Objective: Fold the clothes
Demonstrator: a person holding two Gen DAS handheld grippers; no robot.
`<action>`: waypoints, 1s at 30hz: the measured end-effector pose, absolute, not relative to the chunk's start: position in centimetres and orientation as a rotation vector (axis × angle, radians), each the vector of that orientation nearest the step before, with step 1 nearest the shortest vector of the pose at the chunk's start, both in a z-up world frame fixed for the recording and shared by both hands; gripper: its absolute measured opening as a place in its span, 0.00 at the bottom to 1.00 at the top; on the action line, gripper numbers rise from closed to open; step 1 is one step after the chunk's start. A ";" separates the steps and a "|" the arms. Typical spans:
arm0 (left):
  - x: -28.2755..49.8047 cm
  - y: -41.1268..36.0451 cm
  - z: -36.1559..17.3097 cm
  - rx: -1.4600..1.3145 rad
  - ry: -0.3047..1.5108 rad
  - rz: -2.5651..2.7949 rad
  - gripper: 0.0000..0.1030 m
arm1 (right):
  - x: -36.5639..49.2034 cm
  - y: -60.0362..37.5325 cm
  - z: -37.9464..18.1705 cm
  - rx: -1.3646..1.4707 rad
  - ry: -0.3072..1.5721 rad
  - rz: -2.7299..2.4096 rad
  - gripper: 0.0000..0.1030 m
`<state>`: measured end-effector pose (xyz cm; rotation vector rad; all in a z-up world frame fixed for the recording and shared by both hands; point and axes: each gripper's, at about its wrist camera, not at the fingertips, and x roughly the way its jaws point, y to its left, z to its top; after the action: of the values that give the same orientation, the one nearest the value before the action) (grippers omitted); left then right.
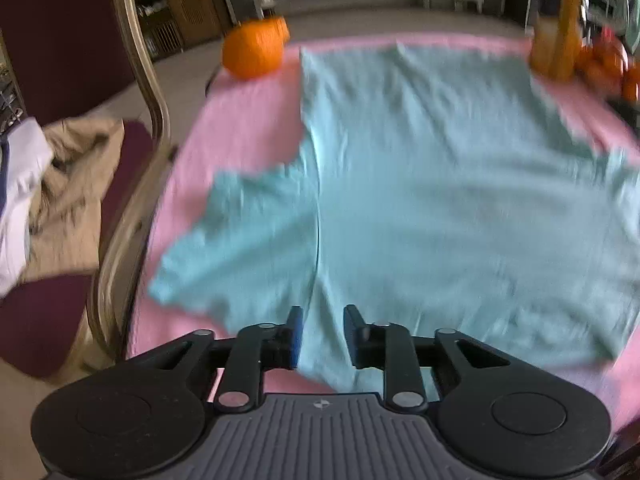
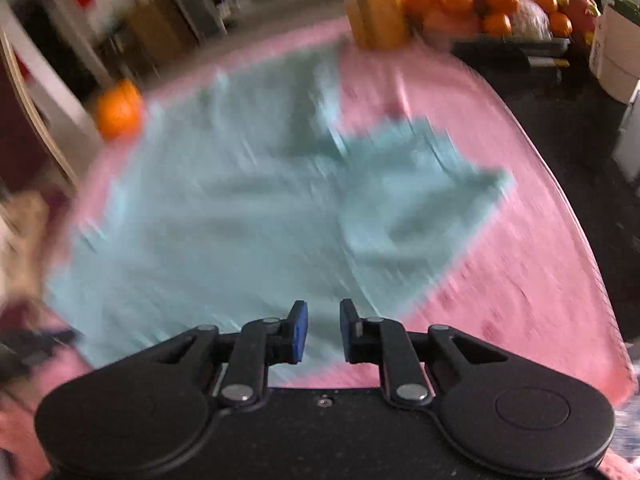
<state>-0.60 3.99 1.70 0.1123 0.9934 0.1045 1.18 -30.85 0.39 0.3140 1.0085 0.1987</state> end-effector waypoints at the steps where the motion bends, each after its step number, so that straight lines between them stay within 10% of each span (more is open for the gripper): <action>1: 0.0 4.0 2.6 0.098 0.976 0.102 0.29 | 1.5 -30.9 1.9 0.346 0.967 0.220 0.18; 9: 6.5 2.9 5.1 0.106 0.915 0.127 0.35 | 7.3 -29.1 9.1 0.370 0.737 0.280 0.31; 17: 12.2 3.8 0.9 0.035 0.959 0.134 0.38 | 15.9 -29.9 2.8 0.440 0.764 0.234 0.46; 30: 19.5 6.2 -2.7 0.068 0.926 0.195 0.59 | 22.9 -32.0 -4.5 0.392 0.888 0.137 0.30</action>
<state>19.50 6.19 -2.67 0.0683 0.9257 0.1954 22.88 -32.04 -4.52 0.3917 0.8876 0.1367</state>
